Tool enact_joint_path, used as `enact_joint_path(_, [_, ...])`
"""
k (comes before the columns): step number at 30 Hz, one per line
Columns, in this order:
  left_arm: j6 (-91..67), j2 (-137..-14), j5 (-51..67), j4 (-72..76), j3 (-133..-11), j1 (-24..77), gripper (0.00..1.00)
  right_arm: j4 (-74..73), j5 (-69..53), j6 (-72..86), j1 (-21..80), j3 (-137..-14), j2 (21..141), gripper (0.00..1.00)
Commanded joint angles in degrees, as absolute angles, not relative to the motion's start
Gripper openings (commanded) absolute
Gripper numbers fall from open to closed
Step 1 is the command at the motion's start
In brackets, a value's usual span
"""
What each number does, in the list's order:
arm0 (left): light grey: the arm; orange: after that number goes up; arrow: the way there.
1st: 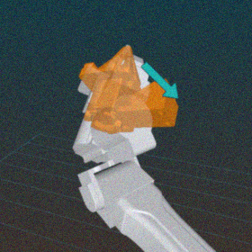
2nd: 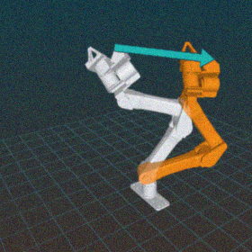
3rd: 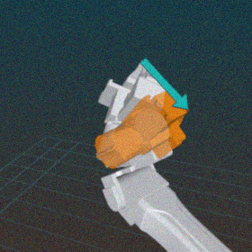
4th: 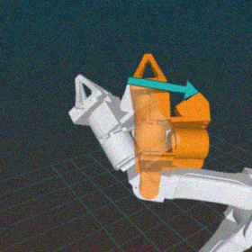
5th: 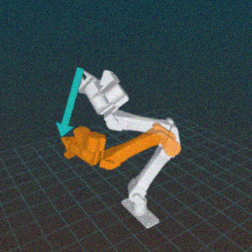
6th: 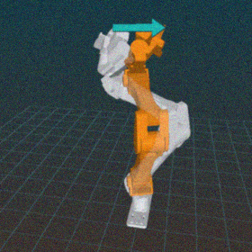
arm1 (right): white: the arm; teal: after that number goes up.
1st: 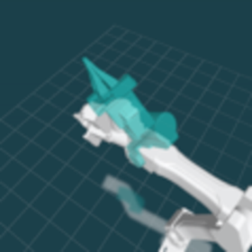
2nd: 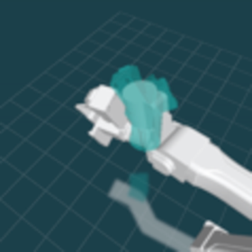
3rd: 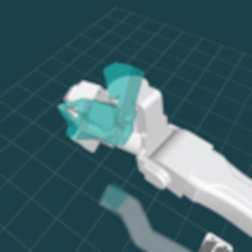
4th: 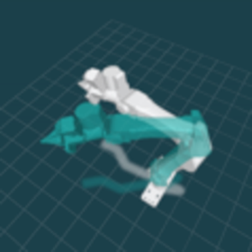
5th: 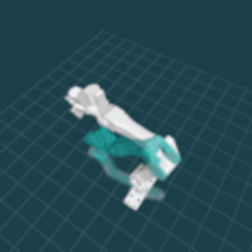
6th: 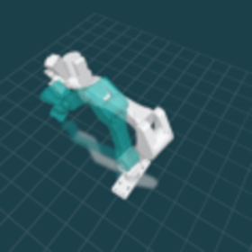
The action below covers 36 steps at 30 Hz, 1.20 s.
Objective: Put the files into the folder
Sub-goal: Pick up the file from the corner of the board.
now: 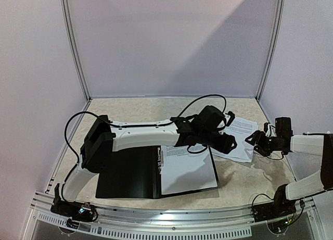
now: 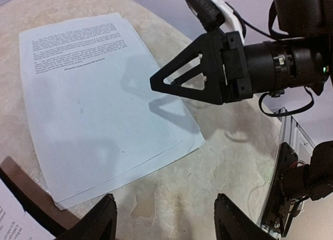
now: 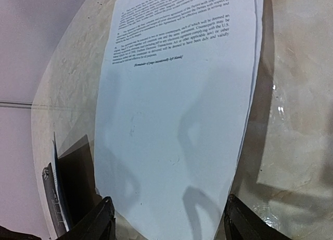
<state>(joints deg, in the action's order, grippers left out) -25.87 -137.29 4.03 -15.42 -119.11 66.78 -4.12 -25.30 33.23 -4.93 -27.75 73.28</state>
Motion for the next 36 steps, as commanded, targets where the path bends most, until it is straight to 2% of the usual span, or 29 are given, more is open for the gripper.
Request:
enact_joint_path(1, [-25.2, -139.2, 3.8, -16.4, -120.5, 67.7, 0.64, -1.1, -28.6, 36.0, -4.9, -29.0, 71.6, 0.71])
enact_joint_path(12, [-25.0, -139.2, 4.1, -16.3, -119.9, 67.7, 0.64, 4.6, -32.6, 39.9, -4.9, -29.4, 73.8, 0.69])
enact_joint_path(17, [-26.8, -141.6, 3.8, -16.3, -121.9, 67.2, 0.64, 1.7, -27.7, 37.6, -4.9, -31.8, 74.1, 0.69])
enact_joint_path(21, [-29.3, -144.2, 1.8, -16.2, -124.7, 66.6, 0.65, 2.0, -22.5, 36.1, -4.9, -33.9, 78.3, 0.69])
enact_joint_path(26, [-32.0, -147.4, -1.6, -16.6, -129.3, 65.8, 0.67, 4.1, -21.7, 36.4, -4.9, -35.7, 83.4, 0.70])
enact_joint_path(36, [-35.0, -151.0, 2.9, -14.7, -130.7, 65.2, 0.66, 4.6, -18.0, 36.8, -4.9, -40.3, 88.1, 0.71])
